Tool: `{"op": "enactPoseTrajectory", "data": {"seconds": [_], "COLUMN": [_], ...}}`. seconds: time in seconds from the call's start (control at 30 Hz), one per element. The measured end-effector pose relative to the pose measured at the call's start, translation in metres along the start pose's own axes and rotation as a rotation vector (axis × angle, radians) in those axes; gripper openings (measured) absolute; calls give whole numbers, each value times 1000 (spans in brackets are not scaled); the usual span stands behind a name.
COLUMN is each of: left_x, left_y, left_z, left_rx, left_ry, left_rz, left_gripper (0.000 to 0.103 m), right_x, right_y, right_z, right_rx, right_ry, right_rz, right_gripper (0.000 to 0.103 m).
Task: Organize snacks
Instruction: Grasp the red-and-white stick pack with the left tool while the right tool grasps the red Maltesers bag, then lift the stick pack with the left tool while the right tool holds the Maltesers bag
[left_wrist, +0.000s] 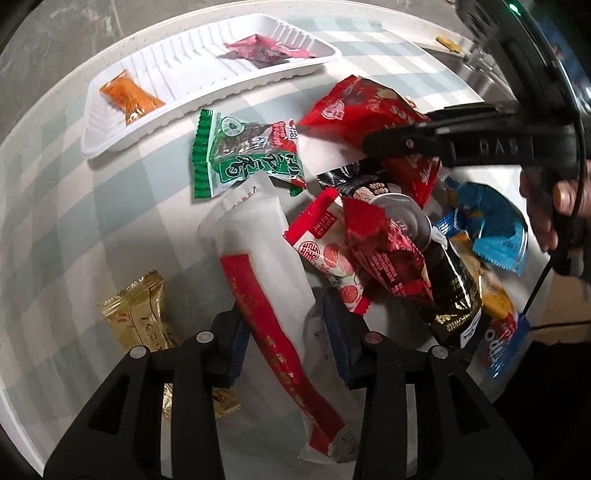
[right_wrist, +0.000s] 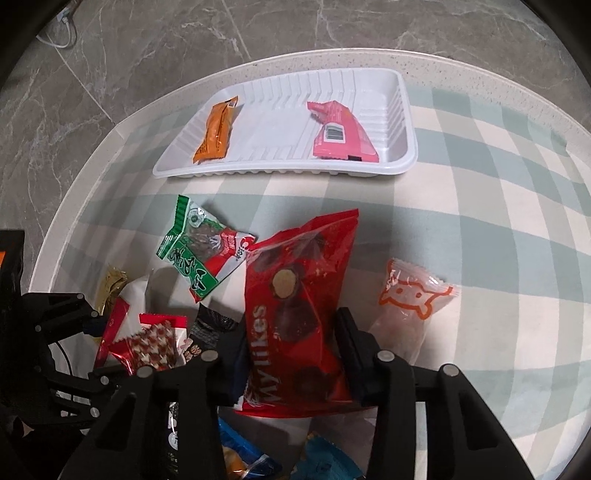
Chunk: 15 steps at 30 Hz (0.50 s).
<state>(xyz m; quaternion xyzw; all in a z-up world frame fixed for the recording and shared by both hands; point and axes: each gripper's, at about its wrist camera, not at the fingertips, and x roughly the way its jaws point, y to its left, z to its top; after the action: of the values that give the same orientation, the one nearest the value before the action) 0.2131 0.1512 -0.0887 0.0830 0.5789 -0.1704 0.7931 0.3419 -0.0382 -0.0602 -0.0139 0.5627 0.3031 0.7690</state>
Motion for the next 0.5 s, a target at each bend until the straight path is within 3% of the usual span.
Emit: {"op": "enactPoseTrajectory", "data": {"seconds": [0.07,0.17,0.37,0.5], "left_x": [-1,-3,-3,-2], "left_y": [0,11,53,67], "left_z": [-2,-3,-6,-11], "left_rx": [5,-65,-284,-361], "left_ry": [-10,-28,-53,-60], "left_rz": [-2,-53,-249,-324], "left_gripper": [35,30,19,19], "right_x": [0,0,1,0], "right_y": [-9,-27,-58,-68], "right_z": [0,-2,-15,-19], "right_rx": [51,170,401,490], "right_ry": [-1,4,-6,-22], "right_rz": [47,157,371,463], "right_gripper": [41,39,38,38]}}
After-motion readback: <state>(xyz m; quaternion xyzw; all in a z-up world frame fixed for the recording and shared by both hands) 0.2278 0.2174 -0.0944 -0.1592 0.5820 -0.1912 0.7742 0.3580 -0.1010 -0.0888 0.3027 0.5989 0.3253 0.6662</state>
